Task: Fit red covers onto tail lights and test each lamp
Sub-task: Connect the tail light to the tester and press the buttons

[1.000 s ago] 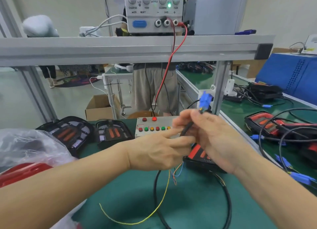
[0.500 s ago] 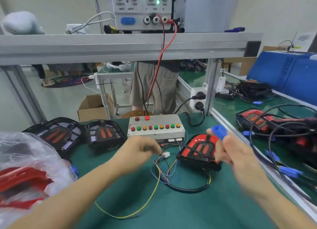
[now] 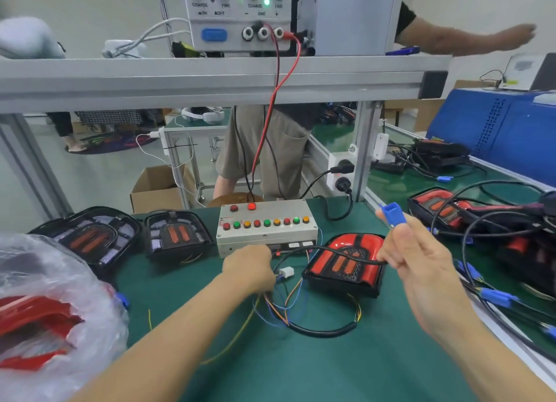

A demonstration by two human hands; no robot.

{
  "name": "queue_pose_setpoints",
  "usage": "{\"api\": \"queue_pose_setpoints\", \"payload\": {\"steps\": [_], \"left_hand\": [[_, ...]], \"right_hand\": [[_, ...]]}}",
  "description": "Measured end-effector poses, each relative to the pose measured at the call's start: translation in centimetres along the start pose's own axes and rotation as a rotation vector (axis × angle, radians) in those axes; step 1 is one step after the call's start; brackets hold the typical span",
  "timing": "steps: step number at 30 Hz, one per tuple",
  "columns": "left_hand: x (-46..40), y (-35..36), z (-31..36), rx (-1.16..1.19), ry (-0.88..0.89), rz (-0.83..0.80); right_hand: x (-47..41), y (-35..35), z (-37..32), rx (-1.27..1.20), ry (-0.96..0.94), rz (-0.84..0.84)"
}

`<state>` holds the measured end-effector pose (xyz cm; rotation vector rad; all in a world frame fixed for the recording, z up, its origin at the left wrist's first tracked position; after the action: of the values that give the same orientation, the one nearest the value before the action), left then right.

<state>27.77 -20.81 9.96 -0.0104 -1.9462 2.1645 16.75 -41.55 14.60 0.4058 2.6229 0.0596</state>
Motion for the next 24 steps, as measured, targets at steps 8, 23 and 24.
{"api": "queue_pose_setpoints", "payload": {"steps": [8, 23, 24], "left_hand": [[1.1, -4.5, -0.6, 1.314, 0.129, 0.021], [2.1, -5.8, -0.6, 1.358, 0.35, 0.139], [2.1, -5.8, -0.8, 1.36, 0.36, 0.129]], "right_hand": [[-0.2, 0.8, 0.7, 0.106, 0.022, -0.069], [-1.9, 7.0, 1.4, 0.286, 0.166, -0.287], [-2.0, 7.3, 1.5, 0.297, 0.172, -0.283]]}}
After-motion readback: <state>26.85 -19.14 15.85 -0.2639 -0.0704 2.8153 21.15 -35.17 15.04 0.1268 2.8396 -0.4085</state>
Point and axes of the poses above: each hand's wrist, its own x-axis away from the middle knuckle, its own y-axis out of the palm, z = x × y, the point moved 6 cm from there along -x, towards the middle knuckle, and after that the axes turned 3 degrees about z, right-handed, at the moved point
